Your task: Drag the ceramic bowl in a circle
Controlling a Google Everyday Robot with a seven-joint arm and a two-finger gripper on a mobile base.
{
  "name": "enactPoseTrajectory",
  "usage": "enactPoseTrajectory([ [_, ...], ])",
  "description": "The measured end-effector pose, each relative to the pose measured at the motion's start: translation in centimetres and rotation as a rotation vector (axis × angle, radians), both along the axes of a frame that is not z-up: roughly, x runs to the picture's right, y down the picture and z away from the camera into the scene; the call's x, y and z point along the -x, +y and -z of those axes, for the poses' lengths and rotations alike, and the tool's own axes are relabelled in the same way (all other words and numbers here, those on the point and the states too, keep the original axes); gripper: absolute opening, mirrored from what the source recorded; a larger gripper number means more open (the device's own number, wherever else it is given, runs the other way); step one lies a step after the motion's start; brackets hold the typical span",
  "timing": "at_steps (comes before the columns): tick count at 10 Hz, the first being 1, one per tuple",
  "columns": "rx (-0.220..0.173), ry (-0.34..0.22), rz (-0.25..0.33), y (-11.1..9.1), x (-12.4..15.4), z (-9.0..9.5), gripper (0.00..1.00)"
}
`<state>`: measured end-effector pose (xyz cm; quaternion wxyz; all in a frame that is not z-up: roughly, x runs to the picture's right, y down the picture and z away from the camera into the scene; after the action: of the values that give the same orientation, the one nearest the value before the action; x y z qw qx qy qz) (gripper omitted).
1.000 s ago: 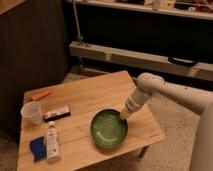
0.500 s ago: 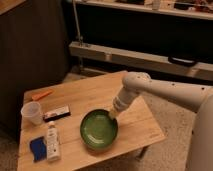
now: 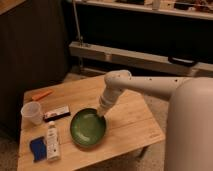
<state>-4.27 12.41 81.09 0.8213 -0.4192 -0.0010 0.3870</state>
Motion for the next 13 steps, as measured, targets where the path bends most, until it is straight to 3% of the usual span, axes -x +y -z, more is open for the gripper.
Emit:
enactPoseTrajectory([
  [3, 0.014, 0.012, 0.015, -2.5, 2.8, -2.6, 0.0],
  [6, 0.066, 0.058, 0.016, -4.0, 2.3, -6.5, 0.0],
  [7, 0.104, 0.084, 0.003, -4.3, 1.5, -8.6, 0.0],
  [9, 0.159, 0.133, -0.035, -4.6, -1.6, -11.3, 0.0],
  [13, 0.174, 0.215, -0.153, -5.4, -11.7, -12.5, 0.0],
])
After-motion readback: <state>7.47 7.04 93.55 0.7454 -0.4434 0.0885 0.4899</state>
